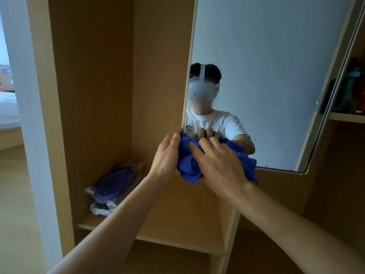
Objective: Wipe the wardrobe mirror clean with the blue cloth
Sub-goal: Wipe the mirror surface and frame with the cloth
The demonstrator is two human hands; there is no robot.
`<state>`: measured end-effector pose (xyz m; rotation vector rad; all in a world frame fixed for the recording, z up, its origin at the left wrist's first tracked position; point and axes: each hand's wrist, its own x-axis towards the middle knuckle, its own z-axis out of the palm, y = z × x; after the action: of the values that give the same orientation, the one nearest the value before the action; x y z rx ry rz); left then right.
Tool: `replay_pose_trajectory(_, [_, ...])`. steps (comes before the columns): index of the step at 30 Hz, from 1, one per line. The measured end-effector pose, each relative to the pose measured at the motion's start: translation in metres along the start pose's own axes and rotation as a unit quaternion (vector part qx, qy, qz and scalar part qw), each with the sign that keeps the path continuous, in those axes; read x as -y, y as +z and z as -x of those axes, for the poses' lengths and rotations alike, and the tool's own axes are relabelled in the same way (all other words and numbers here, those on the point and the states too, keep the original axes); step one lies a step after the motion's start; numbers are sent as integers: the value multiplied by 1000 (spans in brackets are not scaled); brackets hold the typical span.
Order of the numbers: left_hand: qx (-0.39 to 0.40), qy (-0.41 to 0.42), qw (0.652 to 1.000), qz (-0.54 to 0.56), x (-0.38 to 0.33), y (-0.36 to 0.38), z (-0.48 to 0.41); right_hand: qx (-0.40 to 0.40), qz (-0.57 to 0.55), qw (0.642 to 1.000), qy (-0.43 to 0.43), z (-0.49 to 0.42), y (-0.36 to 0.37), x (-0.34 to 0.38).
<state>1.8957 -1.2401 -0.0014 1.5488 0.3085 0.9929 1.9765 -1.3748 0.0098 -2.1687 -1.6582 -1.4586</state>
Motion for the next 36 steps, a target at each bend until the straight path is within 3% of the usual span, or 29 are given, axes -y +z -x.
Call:
replay_pose_trajectory(9, [-12,14,998,-58,-5,2,5,31,-38,999,-10,-1,-13,-31])
replay_pose_trajectory(18, [-32,18,995,-90,-3,6,11,-62,-19,995,72,-29,-46,-91])
replay_pose_trajectory(22, [-39,31,996,-73,-2,10,11,-73,-5,996,46,-22,-39,-88])
replay_pose_trajectory(31, [-65,45,988,-134,2,19,13,23,-51,998,-20,34,-4,-59])
replay_pose_trajectory(36, [-78,41,981,-173,3,20,14,24,-73,997,-12,33,-5,-65])
